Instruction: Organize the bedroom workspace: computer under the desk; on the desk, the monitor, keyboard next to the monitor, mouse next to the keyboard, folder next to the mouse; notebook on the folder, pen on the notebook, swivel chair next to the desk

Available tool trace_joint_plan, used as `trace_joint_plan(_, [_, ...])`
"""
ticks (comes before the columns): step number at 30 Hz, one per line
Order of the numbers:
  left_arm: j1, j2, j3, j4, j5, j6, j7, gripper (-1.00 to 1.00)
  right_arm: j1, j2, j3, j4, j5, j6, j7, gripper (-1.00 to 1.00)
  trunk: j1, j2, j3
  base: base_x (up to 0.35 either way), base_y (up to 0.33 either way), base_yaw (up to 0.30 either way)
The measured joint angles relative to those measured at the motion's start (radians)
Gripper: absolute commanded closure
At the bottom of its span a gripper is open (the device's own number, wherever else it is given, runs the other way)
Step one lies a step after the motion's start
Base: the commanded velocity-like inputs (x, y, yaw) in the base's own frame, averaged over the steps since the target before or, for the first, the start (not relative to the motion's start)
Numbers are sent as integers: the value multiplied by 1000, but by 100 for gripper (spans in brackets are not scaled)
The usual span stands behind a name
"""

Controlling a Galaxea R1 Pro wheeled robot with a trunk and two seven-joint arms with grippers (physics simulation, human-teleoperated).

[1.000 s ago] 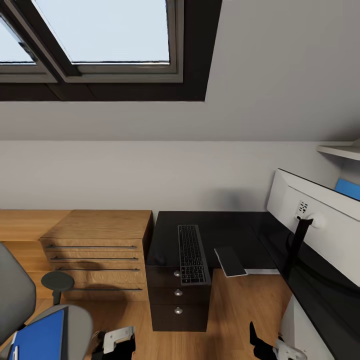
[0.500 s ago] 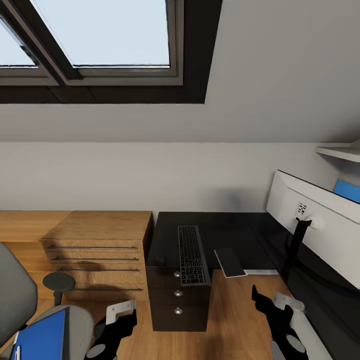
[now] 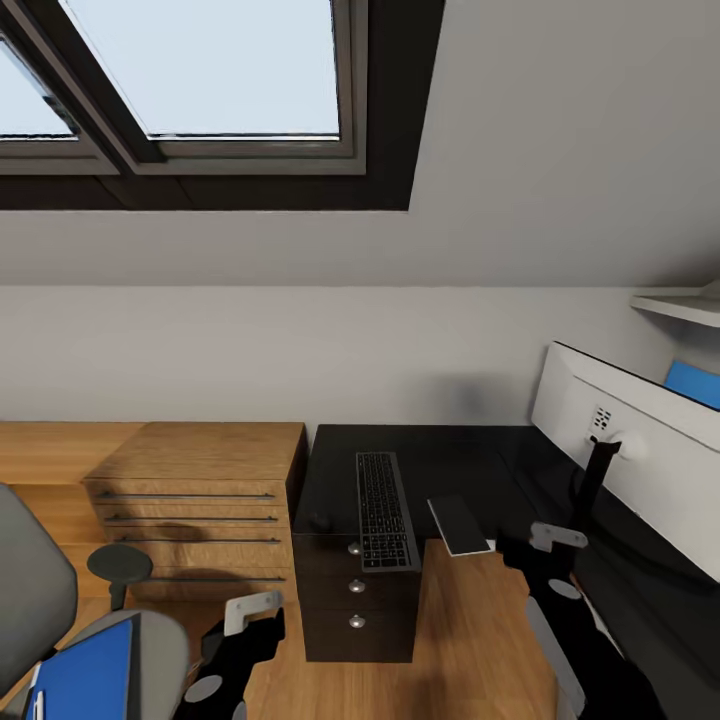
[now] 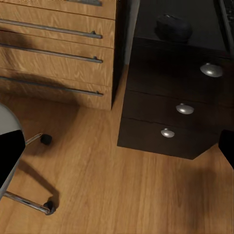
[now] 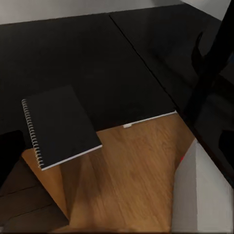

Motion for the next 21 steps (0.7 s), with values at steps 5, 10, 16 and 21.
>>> trace_joint_plan(5, [-1, 0, -3, 1, -1, -4, 0, -100, -11, -2, 2, 66, 9, -51, 2, -100, 0, 0, 0, 0, 0, 0])
trace_joint_plan(10, [-1, 0, -4, 1, -1, -6, -1, -100, -15, -35, 2, 141, 40, -95, 36, -100, 0, 0, 0, 13, -35, 0])
trace_joint_plan(16, [-1, 1, -4, 1, -1, -7, -2, -100, -16, -55, 2, 182, 72, -152, 95, -100, 0, 0, 0, 137, -203, 0])
trace_joint_plan(21, [-1, 4, -4, 0, 0, -7, -3, -100, -47, -92, 0, 319, 122, -312, 105, -100, 0, 0, 0, 202, -246, 0])
